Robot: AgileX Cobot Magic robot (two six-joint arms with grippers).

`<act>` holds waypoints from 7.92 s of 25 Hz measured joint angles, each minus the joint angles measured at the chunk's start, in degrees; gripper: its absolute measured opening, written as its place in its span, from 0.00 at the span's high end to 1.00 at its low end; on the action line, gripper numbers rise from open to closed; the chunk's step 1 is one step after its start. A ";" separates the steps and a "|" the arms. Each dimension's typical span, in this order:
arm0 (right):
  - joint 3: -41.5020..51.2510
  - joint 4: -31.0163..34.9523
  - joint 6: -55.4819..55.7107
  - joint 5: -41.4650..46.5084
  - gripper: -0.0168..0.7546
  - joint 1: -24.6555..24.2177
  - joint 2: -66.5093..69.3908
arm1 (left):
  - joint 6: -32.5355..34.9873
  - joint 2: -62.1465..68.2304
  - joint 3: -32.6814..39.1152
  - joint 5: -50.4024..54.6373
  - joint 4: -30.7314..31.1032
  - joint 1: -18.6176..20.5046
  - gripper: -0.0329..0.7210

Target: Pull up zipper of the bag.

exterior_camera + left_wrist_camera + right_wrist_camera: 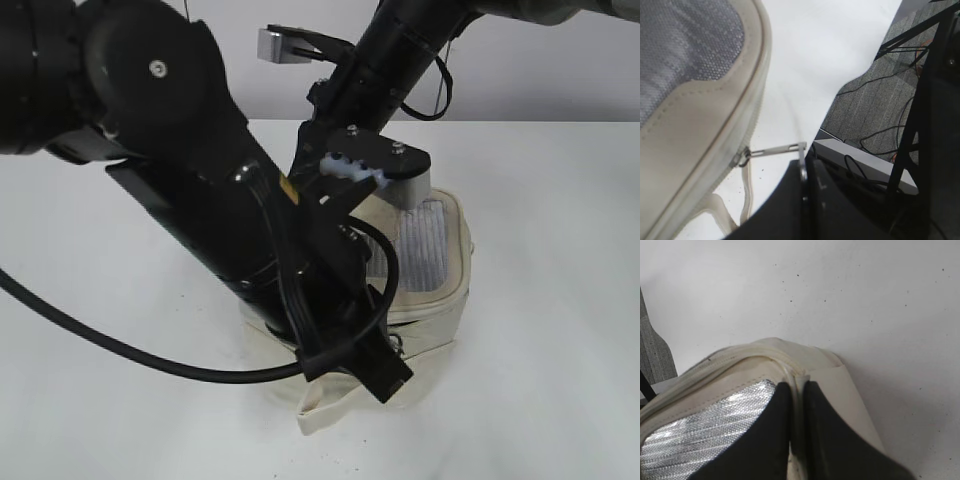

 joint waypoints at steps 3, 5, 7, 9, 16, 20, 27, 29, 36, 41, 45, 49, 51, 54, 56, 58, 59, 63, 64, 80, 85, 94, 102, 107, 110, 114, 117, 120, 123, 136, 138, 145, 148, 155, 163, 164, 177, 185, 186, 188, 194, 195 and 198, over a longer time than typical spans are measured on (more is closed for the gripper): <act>0.00 0.07 0.80 0.00 0.91 0.00 0.00 | 0.00 0.07 0.00 0.97 0.98 0.00 0.96; 0.00 0.07 1.91 0.00 0.91 0.00 0.00 | 0.00 0.07 -0.04 1.59 1.74 0.00 0.96; 0.00 0.07 3.31 0.00 0.90 0.00 0.00 | 0.00 -0.06 -0.04 2.05 2.16 0.00 0.92; 0.00 0.07 4.52 0.00 0.84 0.00 0.00 | 0.00 -1.06 -0.04 2.70 2.16 0.00 0.85; -0.06 -1.36 8.97 -0.54 0.45 0.00 -0.22 | 0.00 -7.46 -0.11 3.51 8.12 0.73 0.43; -0.06 -3.65 9.57 -0.58 0.42 -0.48 -2.32 | 0.00 -10.06 -0.37 3.25 11.60 3.60 0.38; -0.06 -10.84 13.64 -0.58 0.42 -4.80 -7.08 | 0.57 -7.71 -2.69 2.39 12.98 14.94 0.37; -0.06 -11.04 14.11 -0.58 0.42 -7.02 -8.41 | 3.05 -5.92 -5.32 2.27 13.09 17.30 0.37; 2.22 -10.91 15.02 -0.72 0.42 -15.19 -14.33 | 9.15 5.83 -20.70 7.02 13.34 18.99 0.35; 9.60 -10.91 14.84 -0.73 0.42 -20.12 -19.91 | 11.32 15.17 -33.68 12.93 13.15 18.99 0.25; 16.38 -10.97 14.79 -0.78 0.42 -21.69 -23.36 | 15.01 21.45 -42.31 17.85 8.52 19.01 0.23; 21.69 -10.90 14.79 -0.78 0.42 -21.76 -24.93 | 18.21 25.92 -47.07 20.88 -0.02 19.01 0.23; 23.91 -10.73 14.79 -0.78 0.42 -21.76 -25.14 | 19.25 27.51 -48.30 21.25 -2.56 19.01 0.23; 26.15 -10.55 14.79 -0.78 0.42 -21.76 -25.14 | 20.11 29.56 -49.12 21.36 -4.33 19.01 0.23; 26.80 -10.48 14.79 -0.78 0.42 -21.81 -25.14 | 20.65 30.81 -49.16 21.50 -5.57 18.89 0.23; 26.93 -10.13 14.79 -0.78 0.42 -21.81 -25.14 | 20.89 31.78 -49.24 21.81 -6.23 18.43 0.23; 26.93 -10.02 14.79 -0.78 0.42 -21.81 -25.14 | 20.97 32.29 -49.30 21.81 -6.28 18.20 0.23; 26.93 -9.42 14.79 -0.78 0.42 -21.81 -25.19 | 21.02 33.88 -49.49 22.94 -6.70 17.64 0.23; 26.93 -9.29 14.79 -0.78 0.42 -21.81 -25.19 | 21.02 34.14 -49.52 23.54 -6.82 17.62 0.23; 34.96 -8.53 13.40 -2.44 0.42 -21.98 -32.09 | 21.02 35.34 -49.82 26.15 -7.00 17.50 0.87; 48.09 -8.36 11.67 -12.30 0.42 -21.98 -40.75 | 21.02 35.34 -49.82 26.15 -7.00 17.50 0.87; 67.56 10.98 -17.78 -32.05 0.42 -21.98 -45.18 | 21.02 34.82 -49.82 26.38 -6.48 17.50 0.87; 71.60 25.50 -38.45 -33.54 0.42 -21.98 -44.43 | 21.02 34.77 -49.76 26.39 -6.48 17.46 0.88; 71.72 30.31 -44.62 -34.11 0.42 -21.98 -39.25 | 21.02 34.77 -49.76 26.39 -6.48 17.46 0.88; 71.65 34.36 -49.54 -35.07 0.42 -21.98 -36.41 | 21.02 34.77 -49.76 26.43 -6.55 17.46 0.88; 69.13 35.87 -51.63 -35.39 0.43 -21.98 -32.20 | 21.02 34.77 -49.76 26.43 -6.55 17.46 0.88; 66.50 36.59 -51.93 -35.15 0.47 -21.98 -28.67 | 21.02 34.77 -49.76 26.43 -6.55 17.46 0.88; 64.70 36.88 -52.04 -32.70 0.65 -21.98 -26.54 | 21.02 34.77 -49.71 26.43 -6.55 17.46 0.88; 64.21 37.00 -52.09 -30.26 0.91 -21.98 -26.14 | 21.02 34.71 -49.71 26.43 -6.49 17.46 0.88; 64.03 21.66 -27.97 -28.14 0.97 -21.98 -32.14 | 21.02 34.71 -49.71 26.44 -6.50 17.44 0.89; 64.03 19.09 -24.96 -27.65 0.97 -21.98 -33.20 | 21.02 34.71 -49.71 26.49 -6.55 17.44 0.89; 64.03 13.60 -16.77 -23.31 0.97 -21.98 -36.88 | 21.02 34.71 -49.71 26.60 -6.55 17.44 0.89; 64.03 12.62 -14.77 -20.19 0.97 -21.81 -38.25 | 21.02 34.71 -49.71 26.65 -6.55 17.44 0.89; 63.90 2.40 -2.75 -17.28 0.97 -14.94 -41.69 | 21.02 34.71 -49.71 26.78 -6.55 17.44 0.89; 63.90 -1.63 6.55 -15.04 0.97 -4.00 -48.40 | 21.10 34.67 -49.71 28.55 -6.89 17.20 0.90; 63.90 -1.55 7.00 -15.54 0.97 -2.31 -48.72 | 21.22 34.60 -49.71 28.88 -6.94 17.14 0.90; 63.82 4.26 14.03 -20.19 0.97 7.99 -47.53 | 15.75 34.54 -49.71 29.62 -5.87 16.88 0.90; 59.64 -2.06 18.66 -18.43 0.97 8.17 -47.62 | 13.24 33.62 -49.40 27.45 -3.90 16.87 0.90; 58.78 -3.37 19.36 -18.03 0.97 8.17 -47.89 | 12.89 33.55 -49.33 27.10 -3.78 16.87 0.90; 57.12 -4.60 20.22 -17.12 0.97 8.17 -48.62 | 11.74 33.55 -49.33 26.56 -3.47 16.87 0.90; 55.55 -5.61 20.85 -15.31 0.97 8.17 -48.88 | 10.65 33.55 -49.26 25.91 -3.20 16.87 0.90; 55.55 -5.42 20.90 -15.27 0.97 8.17 -48.88 | 10.58 33.55 -49.26 25.91 -3.20 16.87 0.90; 55.55 -4.52 20.73 -15.47 0.97 9.43 -48.88 | 10.52 33.51 -49.26 25.91 -3.20 16.87 0.90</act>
